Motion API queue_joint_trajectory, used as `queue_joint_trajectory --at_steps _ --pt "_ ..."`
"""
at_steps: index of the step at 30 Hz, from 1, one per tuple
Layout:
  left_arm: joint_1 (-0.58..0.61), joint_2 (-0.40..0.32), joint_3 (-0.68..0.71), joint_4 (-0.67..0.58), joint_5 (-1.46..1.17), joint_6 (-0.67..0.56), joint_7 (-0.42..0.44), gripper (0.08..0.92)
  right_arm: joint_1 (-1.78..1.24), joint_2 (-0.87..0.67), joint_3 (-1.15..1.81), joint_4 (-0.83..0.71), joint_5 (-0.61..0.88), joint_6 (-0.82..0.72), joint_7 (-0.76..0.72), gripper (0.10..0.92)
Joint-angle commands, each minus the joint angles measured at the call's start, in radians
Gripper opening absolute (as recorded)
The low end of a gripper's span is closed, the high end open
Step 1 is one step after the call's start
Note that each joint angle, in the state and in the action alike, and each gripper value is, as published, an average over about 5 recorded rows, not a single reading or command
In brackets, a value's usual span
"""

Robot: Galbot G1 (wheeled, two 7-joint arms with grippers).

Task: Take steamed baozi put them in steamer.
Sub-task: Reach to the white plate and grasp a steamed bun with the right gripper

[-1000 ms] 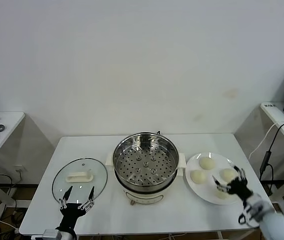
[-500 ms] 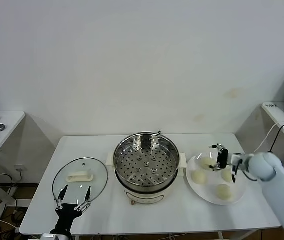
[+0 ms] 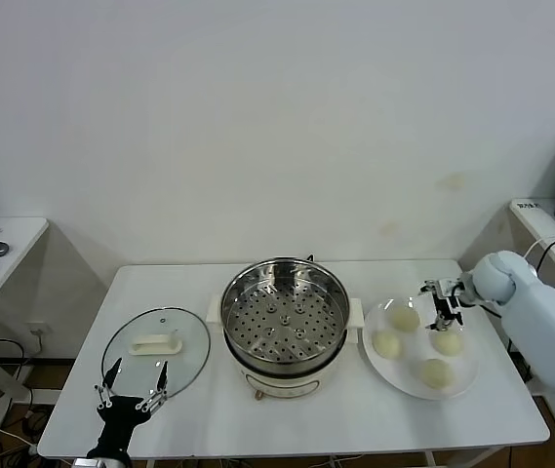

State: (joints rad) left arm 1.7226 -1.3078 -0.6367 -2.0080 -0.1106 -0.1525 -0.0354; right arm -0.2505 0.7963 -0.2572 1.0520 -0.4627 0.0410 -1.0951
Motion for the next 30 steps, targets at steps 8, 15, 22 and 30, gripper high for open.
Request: queue_joint_trajectory --at_steps 8,15,22,30 --pt "-0.001 -0.002 -0.005 0.012 0.045 -0.03 0.003 0.823 0.119 0.092 -0.137 -0.191 -0.022 0.034 -0.04 0.823" --pt "0.003 0.001 -0.015 0.012 0.047 -0.035 0.003 0.823 0.12 0.126 -0.151 -0.209 -0.015 0.035 -0.024 0.823" --pt "0.009 0.001 -0.031 0.012 0.048 -0.048 0.001 0.823 0.12 0.164 -0.16 -0.231 -0.025 0.032 -0.008 0.823" --pt "0.015 -0.002 -0.039 0.011 0.051 -0.069 0.0 0.823 0.121 0.178 -0.174 -0.234 -0.041 0.019 -0.001 0.706"
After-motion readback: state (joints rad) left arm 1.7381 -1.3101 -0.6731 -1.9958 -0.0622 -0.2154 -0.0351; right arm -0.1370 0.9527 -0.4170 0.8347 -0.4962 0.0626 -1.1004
